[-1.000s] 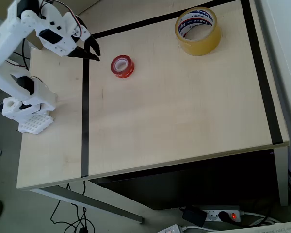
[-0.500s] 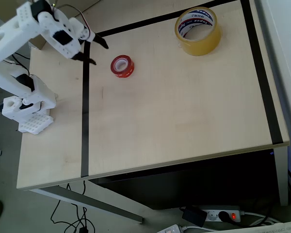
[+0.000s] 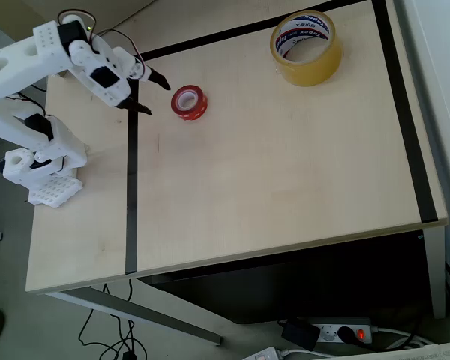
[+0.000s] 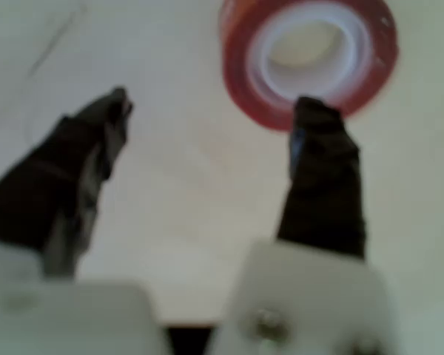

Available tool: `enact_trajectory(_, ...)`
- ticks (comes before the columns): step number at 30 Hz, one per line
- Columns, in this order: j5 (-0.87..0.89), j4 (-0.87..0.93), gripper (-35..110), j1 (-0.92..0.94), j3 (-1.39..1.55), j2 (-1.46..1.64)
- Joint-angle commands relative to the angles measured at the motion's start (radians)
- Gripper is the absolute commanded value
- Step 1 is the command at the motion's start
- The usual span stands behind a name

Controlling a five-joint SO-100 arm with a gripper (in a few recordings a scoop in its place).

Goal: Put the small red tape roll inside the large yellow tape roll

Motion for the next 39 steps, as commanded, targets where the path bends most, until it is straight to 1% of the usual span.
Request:
enact_trajectory(1,-0.020,-0.046,23,-0.014,0.012,0.006)
enact_trajectory(15,-0.020,-0.202,23,-0.026,-0.018,-0.232)
enact_trajectory(16,-0.020,-0.204,18,-0.026,-0.026,-0.244)
enact_trajectory(18,-0.015,-0.206,0,-0.026,-0.040,-0.261)
enact_trajectory(22,-0.012,-0.206,0,-0.017,-0.063,-0.258)
enact_trajectory(26,-0.015,-0.160,0,0.014,-0.121,-0.202)
enact_trajectory(32,-0.021,-0.052,0,0.058,-0.302,-0.115)
enact_trajectory(39,-0.075,-0.040,0,0.086,-0.548,-0.091)
